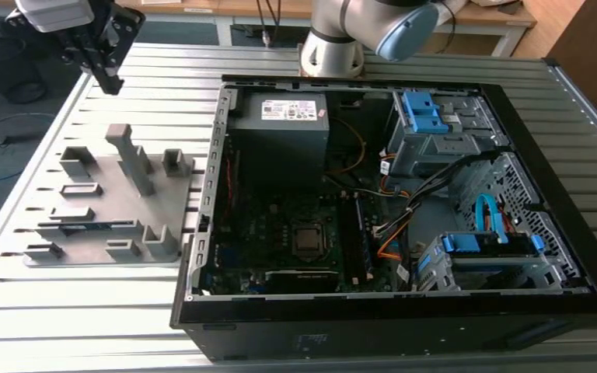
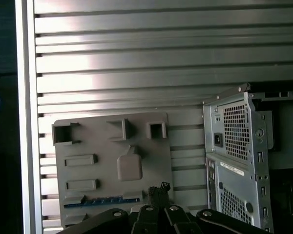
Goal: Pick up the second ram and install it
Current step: 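Reach for the second ram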
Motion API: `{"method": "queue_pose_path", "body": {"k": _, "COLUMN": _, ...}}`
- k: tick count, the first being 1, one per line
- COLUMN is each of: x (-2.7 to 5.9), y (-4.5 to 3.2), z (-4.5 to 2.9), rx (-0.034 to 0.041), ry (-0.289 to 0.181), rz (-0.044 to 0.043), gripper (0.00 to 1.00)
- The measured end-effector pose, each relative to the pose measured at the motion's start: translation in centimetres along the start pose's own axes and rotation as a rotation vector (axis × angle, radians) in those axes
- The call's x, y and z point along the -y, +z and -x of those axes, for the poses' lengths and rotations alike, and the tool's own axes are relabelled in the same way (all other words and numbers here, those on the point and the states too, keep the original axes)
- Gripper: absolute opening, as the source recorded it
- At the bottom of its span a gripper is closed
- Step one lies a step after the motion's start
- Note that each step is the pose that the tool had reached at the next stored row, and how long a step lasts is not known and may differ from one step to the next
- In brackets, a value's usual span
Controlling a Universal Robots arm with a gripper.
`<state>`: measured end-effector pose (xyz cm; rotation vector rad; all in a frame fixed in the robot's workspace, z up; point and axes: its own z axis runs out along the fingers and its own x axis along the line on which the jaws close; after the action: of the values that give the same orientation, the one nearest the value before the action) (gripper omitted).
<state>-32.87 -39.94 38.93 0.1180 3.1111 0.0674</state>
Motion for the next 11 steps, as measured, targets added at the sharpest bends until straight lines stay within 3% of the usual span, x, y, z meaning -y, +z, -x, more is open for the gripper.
{"method": "queue_pose_path", "body": {"k": 11, "x": 0.15, "y": 0.13, "z": -0.32, "rx": -0.0001, "ry": 0.000, "rz": -0.0001, "gripper": 0.10}}
